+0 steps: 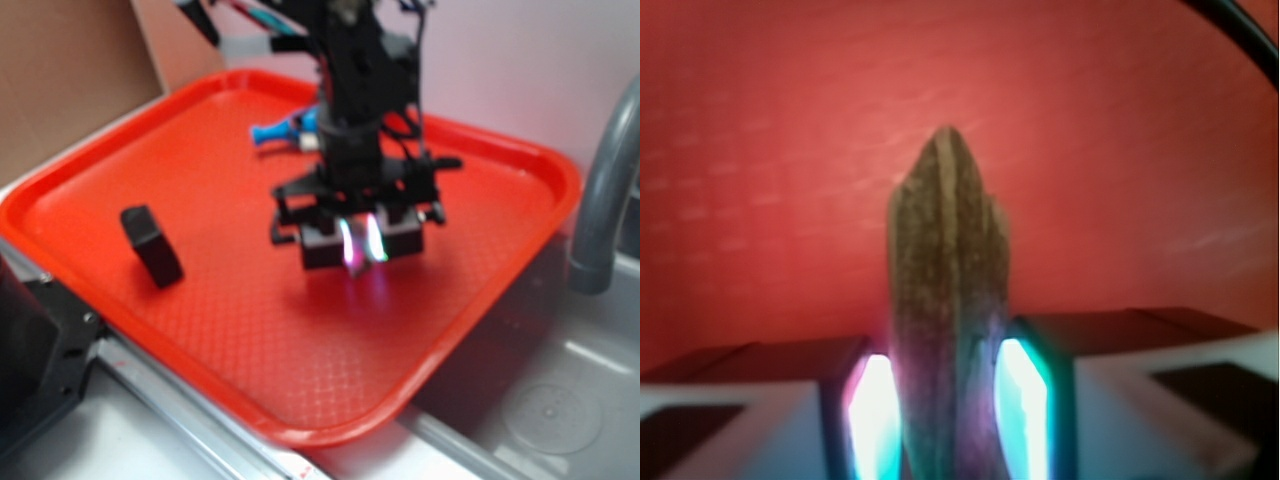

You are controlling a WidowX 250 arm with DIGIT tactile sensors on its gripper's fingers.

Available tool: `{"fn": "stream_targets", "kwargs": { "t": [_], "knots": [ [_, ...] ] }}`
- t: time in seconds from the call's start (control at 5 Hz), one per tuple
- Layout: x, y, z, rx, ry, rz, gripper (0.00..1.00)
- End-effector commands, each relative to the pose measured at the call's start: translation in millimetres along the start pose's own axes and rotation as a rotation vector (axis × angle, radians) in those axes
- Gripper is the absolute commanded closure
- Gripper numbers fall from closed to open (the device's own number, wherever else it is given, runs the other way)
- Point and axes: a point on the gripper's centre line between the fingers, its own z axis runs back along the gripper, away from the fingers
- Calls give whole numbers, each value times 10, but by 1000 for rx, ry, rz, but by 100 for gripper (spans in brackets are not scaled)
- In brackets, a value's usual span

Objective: Grab the wood chip.

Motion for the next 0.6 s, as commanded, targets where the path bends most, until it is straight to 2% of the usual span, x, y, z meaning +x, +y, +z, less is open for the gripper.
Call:
{"fn": "stream_targets", "kwargs": {
  "t": [0.0,0.2,0.4],
  "knots": [
    [386,192,914,-20,145,-426,100],
    [464,371,1187,60,106,-576,100],
    [565,654,1454,-4,57,-683,100]
  ]
}}
